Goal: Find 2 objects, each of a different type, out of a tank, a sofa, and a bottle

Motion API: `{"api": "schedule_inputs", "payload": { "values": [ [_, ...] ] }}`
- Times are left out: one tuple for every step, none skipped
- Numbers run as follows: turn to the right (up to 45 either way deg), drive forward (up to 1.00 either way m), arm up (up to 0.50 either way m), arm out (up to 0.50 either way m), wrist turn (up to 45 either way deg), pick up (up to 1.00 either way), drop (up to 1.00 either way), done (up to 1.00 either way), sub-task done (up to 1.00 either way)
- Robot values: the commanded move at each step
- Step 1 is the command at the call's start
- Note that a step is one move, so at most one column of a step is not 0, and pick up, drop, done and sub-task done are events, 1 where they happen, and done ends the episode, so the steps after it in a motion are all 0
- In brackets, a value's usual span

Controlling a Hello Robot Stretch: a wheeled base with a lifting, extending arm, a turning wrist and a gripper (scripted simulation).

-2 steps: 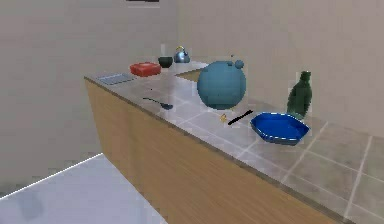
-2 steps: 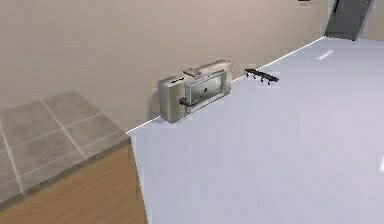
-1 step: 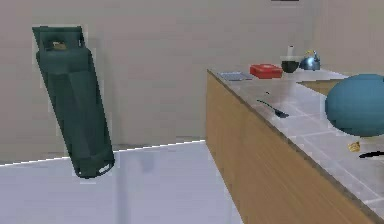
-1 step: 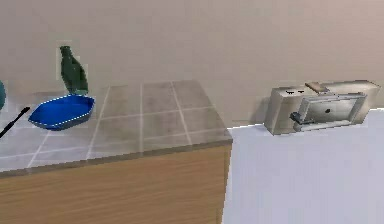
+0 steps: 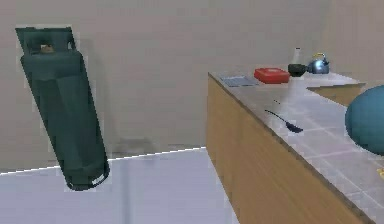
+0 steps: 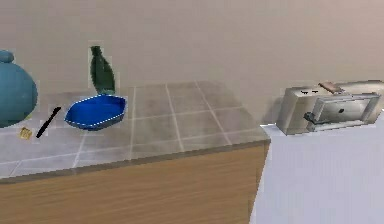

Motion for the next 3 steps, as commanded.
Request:
{"api": "schedule_inputs", "payload": {
  "values": [
    [45.0,0.00,0.00,0.00,0.0,0.00,0.00,0.00,0.00],
    [24.0,0.00,0.00,0.00,0.0,0.00,0.00,0.00,0.00],
    [0.0,0.00,0.00,0.00,0.0,0.00,0.00,1.00,0.00]
  ]
}}
